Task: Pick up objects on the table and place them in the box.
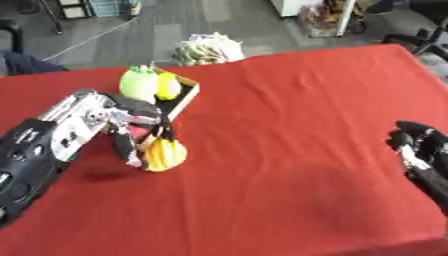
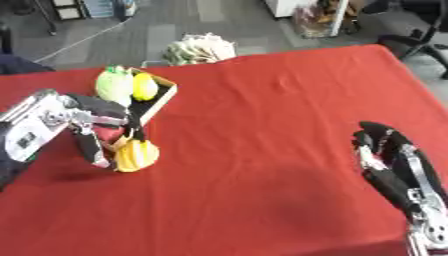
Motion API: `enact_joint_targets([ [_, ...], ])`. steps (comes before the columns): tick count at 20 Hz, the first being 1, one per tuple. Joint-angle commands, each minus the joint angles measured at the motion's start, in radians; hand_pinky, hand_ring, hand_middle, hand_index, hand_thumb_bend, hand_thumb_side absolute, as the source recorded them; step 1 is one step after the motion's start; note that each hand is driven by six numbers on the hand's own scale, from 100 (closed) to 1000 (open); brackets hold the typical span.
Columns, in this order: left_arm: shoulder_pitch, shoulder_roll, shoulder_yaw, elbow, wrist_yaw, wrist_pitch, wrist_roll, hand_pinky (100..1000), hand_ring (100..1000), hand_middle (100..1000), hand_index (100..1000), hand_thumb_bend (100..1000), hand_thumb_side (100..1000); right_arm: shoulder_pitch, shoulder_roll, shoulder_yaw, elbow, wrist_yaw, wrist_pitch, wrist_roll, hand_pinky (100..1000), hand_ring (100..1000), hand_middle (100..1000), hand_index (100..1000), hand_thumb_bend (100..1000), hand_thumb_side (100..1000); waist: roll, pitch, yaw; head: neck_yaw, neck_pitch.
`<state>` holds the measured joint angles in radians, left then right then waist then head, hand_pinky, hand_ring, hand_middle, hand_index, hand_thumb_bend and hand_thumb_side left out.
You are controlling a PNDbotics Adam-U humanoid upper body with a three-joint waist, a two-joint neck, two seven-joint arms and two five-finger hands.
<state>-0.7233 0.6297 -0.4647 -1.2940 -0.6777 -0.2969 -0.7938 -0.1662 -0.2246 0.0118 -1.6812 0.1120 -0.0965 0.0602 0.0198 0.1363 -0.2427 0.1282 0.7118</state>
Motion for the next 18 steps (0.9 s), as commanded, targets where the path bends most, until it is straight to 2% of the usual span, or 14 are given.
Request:
enact_joint_targets([
  [1, -0.014, 0.006, 0.015, -0.001, -0.022, -0.007, 0.033, 780, 658, 652, 783, 440, 100, -0.008, -0.008, -0.007, -0.011, -0.004, -0.001, 0.000, 760, 704, 661, 797, 100, 393, -0.002, -0.023, 0.000, -0.003, -0.004],
  [10, -0.014, -0.007, 0.011, 0.013, -0.067, -0.012, 0.147, 721, 564, 538, 689, 225, 100, -0.008, -0.007, -0.007, -0.010, -0.004, -0.001, 0.000, 760, 703, 661, 795, 100, 401, -0.002, -0.022, 0.001, -0.009, -0.003],
  [14, -0.013, -0.006, 0.014, 0.015, -0.071, -0.011, 0.184, 682, 525, 493, 641, 188, 100, -0.009, -0.006, -0.007, -0.009, -0.004, 0.000, -0.001, 760, 703, 661, 794, 100, 405, -0.001, -0.022, 0.004, -0.010, -0.003],
  [18, -0.018, 0.015, 0.032, -0.013, -0.047, 0.000, 0.195, 673, 511, 476, 627, 201, 100, -0.008, -0.008, -0.008, -0.010, -0.004, 0.000, -0.002, 760, 703, 661, 794, 100, 404, -0.001, -0.023, 0.006, -0.012, -0.003],
])
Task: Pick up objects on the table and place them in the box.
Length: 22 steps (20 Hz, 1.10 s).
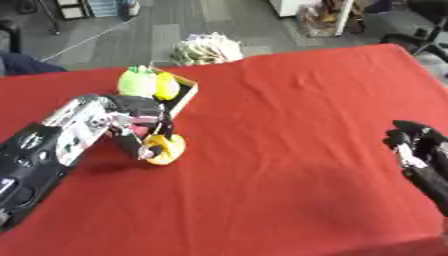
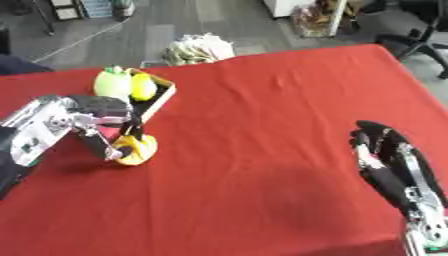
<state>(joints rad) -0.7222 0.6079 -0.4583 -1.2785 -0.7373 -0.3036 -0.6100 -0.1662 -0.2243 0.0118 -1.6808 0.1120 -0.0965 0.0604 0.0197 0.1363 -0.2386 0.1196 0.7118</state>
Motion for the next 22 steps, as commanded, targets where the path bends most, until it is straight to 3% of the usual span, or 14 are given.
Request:
enact_joint_targets([
  [1, -0.020, 0.043, 0.030, -0.040, 0.019, 0.013, 0.012, 673, 511, 476, 627, 201, 100, -0.008, -0.009, -0.008, -0.010, -0.004, 0.000, -0.002, 760, 703, 661, 794, 100, 404, -0.001, -0.023, 0.002, -0.004, -0.003],
  [8, -0.020, 0.052, 0.034, -0.065, 0.034, 0.031, 0.003, 673, 511, 476, 627, 201, 100, -0.008, -0.009, -0.009, -0.010, -0.004, 0.000, -0.002, 760, 703, 661, 794, 100, 404, 0.000, -0.024, 0.002, -0.004, -0.003],
  [9, -0.025, 0.056, 0.038, -0.061, 0.031, 0.034, 0.005, 693, 522, 487, 645, 270, 100, -0.005, -0.009, -0.009, -0.009, -0.004, 0.001, -0.002, 760, 703, 661, 795, 100, 408, -0.002, -0.028, 0.006, -0.008, 0.000],
  [12, -0.089, 0.080, 0.103, 0.001, -0.008, 0.075, 0.045, 696, 525, 490, 649, 283, 100, 0.002, -0.008, -0.007, -0.005, -0.005, 0.001, -0.001, 760, 703, 661, 795, 100, 409, -0.007, -0.038, 0.014, -0.013, 0.007],
  [16, -0.149, 0.041, 0.211, 0.106, -0.077, 0.143, 0.114, 699, 526, 490, 650, 291, 100, -0.001, -0.008, -0.006, -0.005, -0.005, 0.001, 0.000, 760, 703, 662, 795, 100, 411, -0.005, -0.033, 0.007, -0.014, 0.002],
  [19, -0.154, 0.014, 0.228, 0.142, -0.131, 0.195, 0.168, 699, 526, 490, 650, 298, 100, -0.001, -0.008, -0.005, -0.005, -0.005, 0.001, 0.001, 760, 703, 662, 795, 100, 414, -0.003, -0.032, 0.002, -0.011, 0.003],
  [22, -0.152, -0.011, 0.221, 0.177, -0.188, 0.201, 0.224, 701, 528, 493, 652, 303, 100, -0.003, -0.007, -0.005, -0.005, -0.005, 0.001, 0.002, 760, 703, 662, 795, 100, 415, -0.002, -0.031, 0.000, -0.013, 0.003],
])
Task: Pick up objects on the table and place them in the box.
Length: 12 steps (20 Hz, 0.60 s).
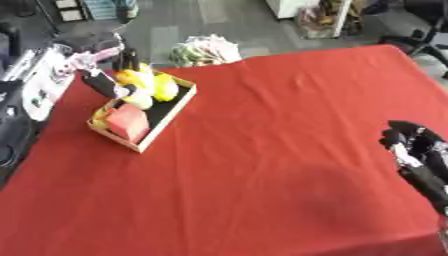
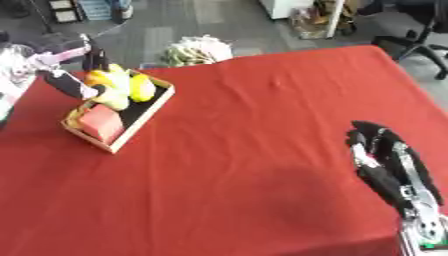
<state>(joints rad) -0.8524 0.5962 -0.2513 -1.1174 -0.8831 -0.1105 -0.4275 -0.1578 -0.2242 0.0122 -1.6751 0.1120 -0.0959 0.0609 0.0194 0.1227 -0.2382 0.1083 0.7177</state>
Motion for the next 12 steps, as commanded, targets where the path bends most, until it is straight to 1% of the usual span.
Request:
enact_joint_targets([
  [1, -0.022, -0.006, 0.013, 0.029, -0.060, 0.001, 0.058, 704, 532, 498, 656, 307, 100, -0.011, -0.007, -0.005, -0.011, -0.005, 0.001, 0.001, 760, 703, 662, 795, 100, 415, -0.002, -0.017, -0.001, -0.002, -0.003],
  [3, -0.023, -0.021, 0.013, 0.054, -0.093, -0.018, 0.079, 708, 537, 504, 661, 313, 100, -0.010, -0.007, -0.004, -0.010, -0.005, 0.001, 0.002, 760, 703, 662, 795, 100, 417, -0.002, -0.017, -0.003, -0.001, -0.003],
  [6, -0.024, -0.039, 0.012, 0.088, -0.121, -0.044, 0.086, 719, 553, 522, 679, 331, 100, -0.011, -0.005, -0.004, -0.010, -0.005, 0.001, 0.002, 760, 703, 662, 795, 100, 418, -0.004, -0.016, -0.007, -0.001, -0.003],
  [9, -0.024, -0.050, 0.012, 0.113, -0.133, -0.059, 0.081, 731, 574, 546, 699, 382, 100, -0.011, -0.004, -0.004, -0.009, -0.005, 0.001, 0.002, 760, 703, 662, 795, 100, 420, -0.004, -0.014, -0.011, 0.000, -0.003],
  [12, -0.024, -0.053, 0.014, 0.123, -0.136, -0.067, 0.075, 734, 579, 553, 705, 396, 100, -0.010, -0.003, -0.004, -0.008, -0.005, 0.002, 0.002, 760, 703, 662, 795, 100, 421, -0.005, -0.014, -0.012, 0.000, -0.002],
])
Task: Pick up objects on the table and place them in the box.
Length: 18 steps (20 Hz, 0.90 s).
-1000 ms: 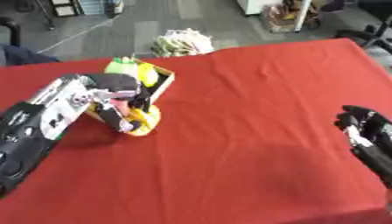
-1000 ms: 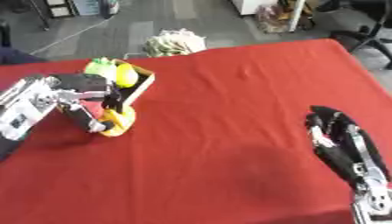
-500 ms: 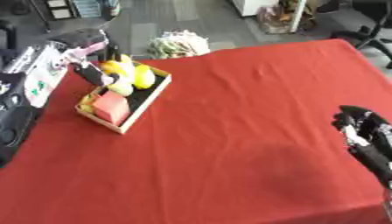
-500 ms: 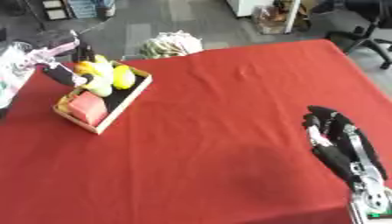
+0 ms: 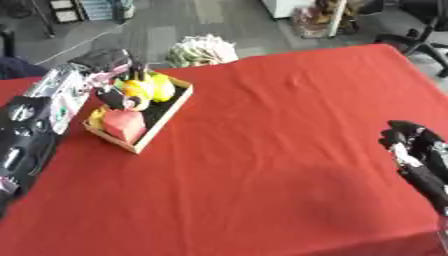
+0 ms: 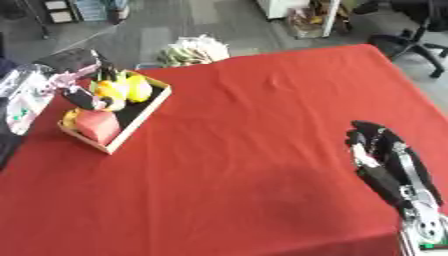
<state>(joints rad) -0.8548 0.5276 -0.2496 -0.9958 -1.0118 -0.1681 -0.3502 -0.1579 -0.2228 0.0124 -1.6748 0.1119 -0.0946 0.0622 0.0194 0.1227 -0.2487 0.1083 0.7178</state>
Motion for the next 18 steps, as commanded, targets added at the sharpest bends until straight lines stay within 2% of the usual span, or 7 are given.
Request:
enact_joint_targets([
  [1, -0.021, 0.015, 0.012, 0.002, -0.007, -0.010, -0.003, 734, 579, 553, 705, 396, 100, -0.010, -0.005, -0.004, -0.008, -0.005, 0.000, 0.001, 760, 703, 662, 795, 100, 421, -0.005, -0.014, -0.001, 0.000, -0.002],
  [5, -0.021, 0.015, 0.013, 0.003, -0.008, -0.012, -0.005, 734, 579, 553, 705, 396, 100, -0.010, -0.004, -0.004, -0.008, -0.005, 0.000, 0.001, 760, 703, 662, 795, 100, 421, -0.005, -0.014, -0.001, 0.000, -0.002],
  [6, -0.019, 0.018, 0.017, 0.006, -0.006, -0.009, -0.009, 778, 667, 668, 811, 682, 100, -0.010, -0.004, -0.005, -0.007, -0.005, 0.001, 0.000, 760, 703, 662, 796, 100, 426, -0.004, -0.014, 0.000, -0.002, -0.002],
  [8, -0.018, 0.021, 0.025, 0.005, 0.002, -0.004, -0.022, 778, 668, 670, 812, 695, 125, -0.010, -0.004, -0.005, -0.006, -0.003, 0.002, 0.000, 760, 703, 662, 796, 100, 433, -0.003, -0.014, 0.000, -0.003, -0.002],
  [16, -0.015, 0.019, 0.021, -0.005, 0.020, 0.004, -0.009, 770, 658, 658, 799, 653, 107, -0.010, -0.004, -0.005, -0.006, 0.000, 0.004, -0.001, 761, 703, 662, 796, 100, 432, -0.005, -0.014, -0.001, -0.004, -0.003],
  [17, -0.015, 0.019, 0.020, -0.005, 0.021, 0.003, -0.009, 780, 671, 678, 813, 703, 174, -0.010, -0.004, -0.005, -0.006, 0.000, 0.004, -0.002, 761, 703, 662, 796, 100, 435, -0.005, -0.014, -0.001, -0.004, -0.003],
  [18, -0.015, 0.021, 0.022, -0.007, 0.026, 0.003, -0.013, 780, 672, 679, 813, 708, 180, -0.010, -0.004, -0.006, -0.005, 0.000, 0.005, -0.002, 761, 703, 662, 796, 100, 435, -0.006, -0.015, 0.000, -0.005, -0.003],
])
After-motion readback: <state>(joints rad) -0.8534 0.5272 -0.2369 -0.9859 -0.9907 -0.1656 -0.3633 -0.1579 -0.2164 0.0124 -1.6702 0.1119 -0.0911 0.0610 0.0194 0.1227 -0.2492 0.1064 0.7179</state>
